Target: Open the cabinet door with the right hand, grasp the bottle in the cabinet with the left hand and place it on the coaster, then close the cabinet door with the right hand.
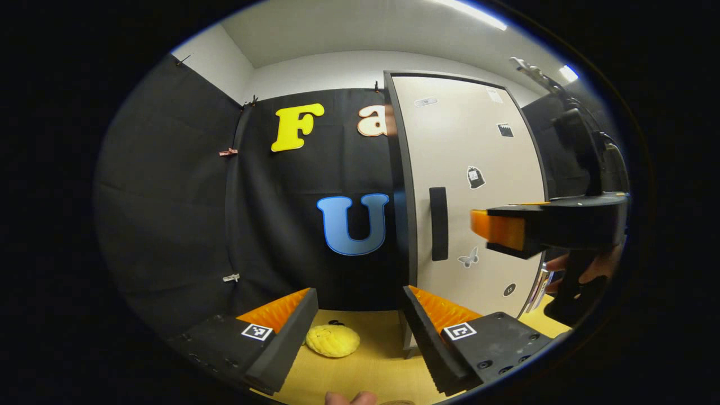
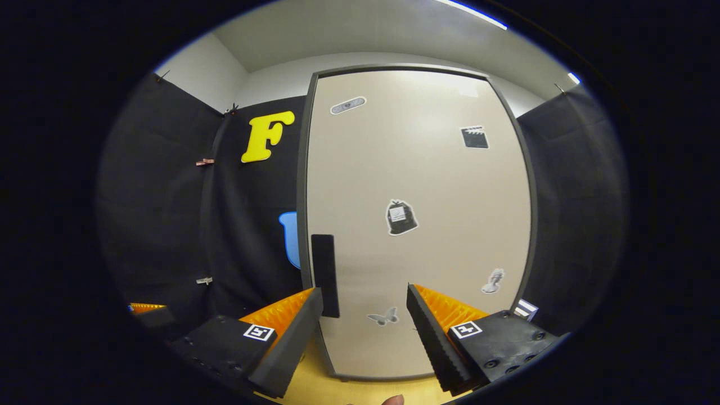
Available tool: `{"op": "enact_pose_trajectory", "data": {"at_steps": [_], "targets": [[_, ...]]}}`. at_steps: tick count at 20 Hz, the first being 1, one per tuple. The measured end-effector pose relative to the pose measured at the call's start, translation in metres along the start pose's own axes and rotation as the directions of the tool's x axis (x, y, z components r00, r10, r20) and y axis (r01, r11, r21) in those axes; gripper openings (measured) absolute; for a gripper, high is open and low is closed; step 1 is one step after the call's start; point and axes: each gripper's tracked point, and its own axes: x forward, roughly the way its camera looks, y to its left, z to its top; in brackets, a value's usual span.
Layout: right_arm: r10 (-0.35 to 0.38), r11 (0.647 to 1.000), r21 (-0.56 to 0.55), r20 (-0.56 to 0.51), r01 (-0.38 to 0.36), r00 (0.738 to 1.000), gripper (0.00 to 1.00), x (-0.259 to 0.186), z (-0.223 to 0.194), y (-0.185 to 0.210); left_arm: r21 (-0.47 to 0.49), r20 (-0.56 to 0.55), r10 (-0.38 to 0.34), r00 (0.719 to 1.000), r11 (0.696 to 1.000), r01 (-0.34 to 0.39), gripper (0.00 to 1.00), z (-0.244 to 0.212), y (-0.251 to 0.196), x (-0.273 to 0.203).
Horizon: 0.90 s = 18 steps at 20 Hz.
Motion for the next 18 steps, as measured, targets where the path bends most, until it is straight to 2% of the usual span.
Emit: {"op": "enact_pose_trajectory", "data": {"at_steps": [5,9,10,11,12,13,16,17,18], "targets": [[-0.003,1.000,0.029,0.006,0.002,1.000,0.97,0.044,-0.009,0.023,-0.015,-0.024,0.017,1.000,1.000,-0.018,0.94,-0.012,0.014,0.001],[-0.025,0.999,0.020,-0.024,0.026,0.999,0.95,0.073,-0.025,0.028,-0.025,-0.032,0.037,0.999,0.999,-0.037,0.94,-0.018,0.026,0.002],[-0.039,0.999,0.024,-0.032,0.040,0.999,0.87,0.077,-0.028,0.025,-0.024,-0.035,0.043,0.998,0.999,-0.043,0.95,-0.018,0.029,0.002],[-0.034,0.999,0.041,-0.036,0.036,0.999,0.69,0.078,-0.029,0.028,-0.021,-0.037,0.046,0.998,0.999,-0.047,0.95,-0.020,0.031,0.001],[-0.036,0.998,0.051,-0.042,0.038,0.998,0.66,0.086,-0.034,0.031,-0.017,-0.037,0.050,0.998,0.999,-0.051,0.94,-0.021,0.033,0.001],[-0.017,0.998,0.060,-0.054,0.020,0.998,0.55,0.083,-0.036,0.037,-0.014,-0.039,0.055,0.998,0.998,-0.056,0.95,-0.022,0.034,0.001],[-0.053,0.999,0.002,-0.030,0.053,0.998,0.36,0.081,-0.036,0.032,-0.019,-0.050,0.064,0.997,0.998,-0.065,0.94,-0.025,0.038,-0.004],[-0.047,0.999,-0.014,-0.020,0.046,0.999,0.32,0.085,-0.038,0.034,-0.022,-0.053,0.066,0.996,0.998,-0.067,0.94,-0.027,0.039,-0.005],[-0.033,0.999,0.002,-0.021,0.033,0.999,0.32,0.084,-0.038,0.034,-0.024,-0.056,0.067,0.996,0.997,-0.068,0.95,-0.027,0.040,-0.006]]}}
